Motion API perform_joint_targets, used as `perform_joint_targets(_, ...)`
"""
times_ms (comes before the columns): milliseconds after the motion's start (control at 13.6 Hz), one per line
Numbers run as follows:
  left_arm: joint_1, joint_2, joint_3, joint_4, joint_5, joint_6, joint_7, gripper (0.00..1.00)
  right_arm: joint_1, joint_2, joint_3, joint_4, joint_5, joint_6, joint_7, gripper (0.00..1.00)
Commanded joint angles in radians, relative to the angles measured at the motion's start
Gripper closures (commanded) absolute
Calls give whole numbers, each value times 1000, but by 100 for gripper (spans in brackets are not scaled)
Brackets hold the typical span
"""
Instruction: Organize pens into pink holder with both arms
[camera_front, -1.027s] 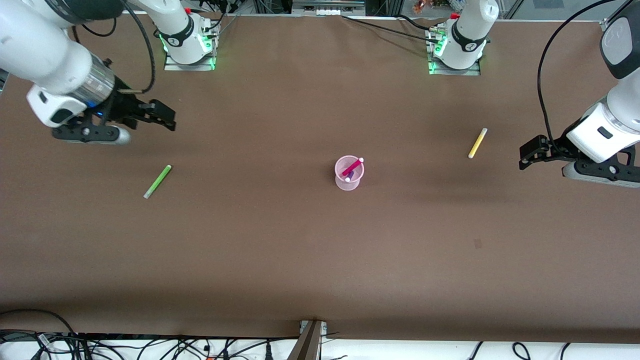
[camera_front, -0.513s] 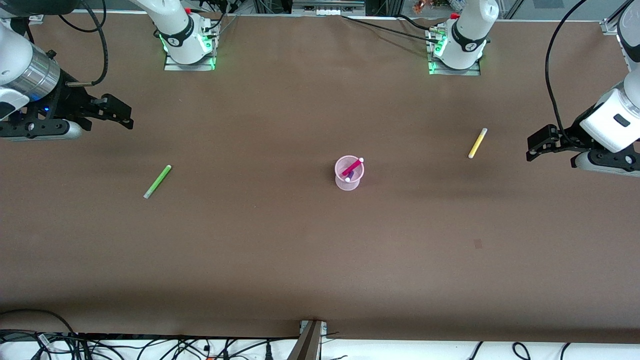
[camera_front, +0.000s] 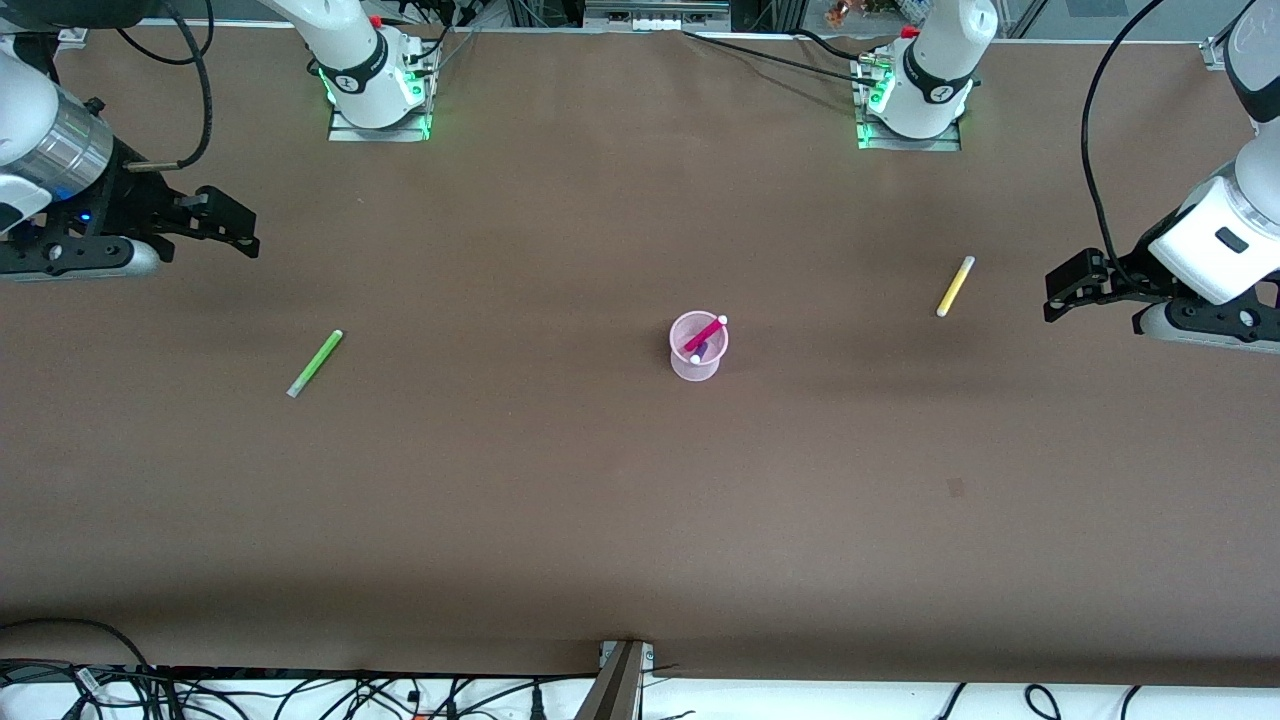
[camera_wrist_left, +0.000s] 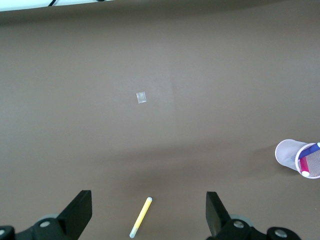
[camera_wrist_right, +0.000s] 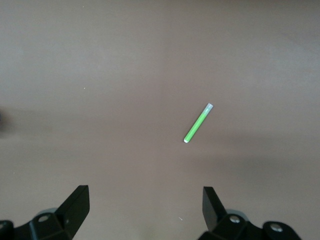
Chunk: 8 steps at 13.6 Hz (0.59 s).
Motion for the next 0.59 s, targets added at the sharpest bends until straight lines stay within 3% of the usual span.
perform_joint_targets(0,-4,9,2,26,-11,-23,-9,0,-8,7,-15,26,-13,-10,-19,0)
perform_joint_targets(513,-3,9,2,23,-14,-23,-8,0,1,18,-10,27,-27,-68,-88,0)
